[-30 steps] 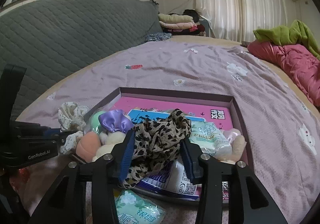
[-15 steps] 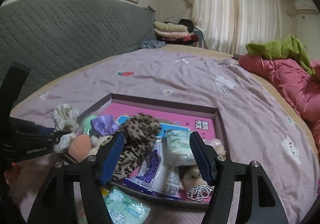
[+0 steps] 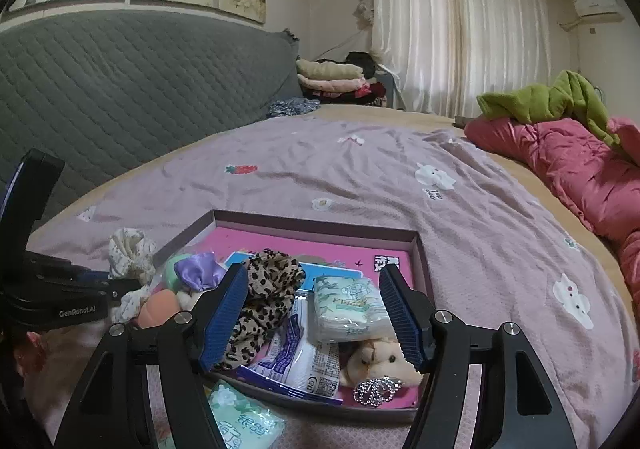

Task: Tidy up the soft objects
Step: 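Lower the scrunchie into the box with the left tool while the right tool lowers the leopard cloth, then open both tools and withdraw them toward the green tissue pack and yellow wipes, then grasp the yellow wet-wipe pack with the left tool while the right tool grasps the green tissue pack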

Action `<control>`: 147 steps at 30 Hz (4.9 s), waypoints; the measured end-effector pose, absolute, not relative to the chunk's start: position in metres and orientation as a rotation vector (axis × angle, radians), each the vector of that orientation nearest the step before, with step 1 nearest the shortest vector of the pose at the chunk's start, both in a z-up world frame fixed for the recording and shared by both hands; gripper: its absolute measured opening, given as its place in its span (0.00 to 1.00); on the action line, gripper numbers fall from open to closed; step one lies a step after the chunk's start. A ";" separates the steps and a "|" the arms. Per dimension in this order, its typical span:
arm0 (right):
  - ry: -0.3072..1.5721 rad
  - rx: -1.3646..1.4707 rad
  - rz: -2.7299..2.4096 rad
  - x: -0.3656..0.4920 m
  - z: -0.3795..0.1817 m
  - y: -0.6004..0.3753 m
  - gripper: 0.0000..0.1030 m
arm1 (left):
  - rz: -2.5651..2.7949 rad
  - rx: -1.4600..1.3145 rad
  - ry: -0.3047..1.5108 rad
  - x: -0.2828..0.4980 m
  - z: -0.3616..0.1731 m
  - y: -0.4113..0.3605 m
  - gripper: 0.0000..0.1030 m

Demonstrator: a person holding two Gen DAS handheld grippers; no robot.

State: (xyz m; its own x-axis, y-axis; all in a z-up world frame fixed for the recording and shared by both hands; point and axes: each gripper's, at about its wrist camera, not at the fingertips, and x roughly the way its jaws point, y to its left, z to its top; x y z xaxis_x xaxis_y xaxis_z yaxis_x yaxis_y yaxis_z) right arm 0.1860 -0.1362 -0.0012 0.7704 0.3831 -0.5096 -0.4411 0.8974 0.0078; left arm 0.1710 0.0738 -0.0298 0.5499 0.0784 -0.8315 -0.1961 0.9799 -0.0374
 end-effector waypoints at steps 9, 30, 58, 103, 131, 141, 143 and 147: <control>0.511 -0.116 0.435 0.179 0.005 -0.144 0.68 | 0.160 -0.122 0.980 0.167 -0.026 0.069 0.27; 0.518 -0.086 0.379 0.148 0.022 -0.168 0.68 | 0.116 -0.133 0.953 0.145 0.001 0.058 0.52; 0.626 -0.080 0.365 0.088 0.027 -0.164 0.68 | 0.037 -0.139 0.910 0.081 0.025 0.049 0.59; 0.872 -0.153 0.365 0.119 -0.057 -0.096 0.68 | -0.036 -0.195 1.051 0.049 -0.035 0.041 0.59; 0.906 -0.110 0.278 0.150 -0.072 -0.191 0.65 | -0.143 -0.183 1.083 0.098 -0.048 -0.019 0.59; 0.918 -0.100 0.304 0.154 -0.076 -0.197 0.65 | -0.150 -0.163 1.148 0.121 -0.070 -0.040 0.66; 0.918 -0.094 0.308 0.155 -0.077 -0.197 0.65 | -0.145 -0.162 1.153 0.125 -0.073 -0.043 0.68; 0.919 -0.096 0.318 0.159 -0.080 -0.197 0.65 | -0.129 -0.140 1.160 0.130 -0.079 -0.050 0.70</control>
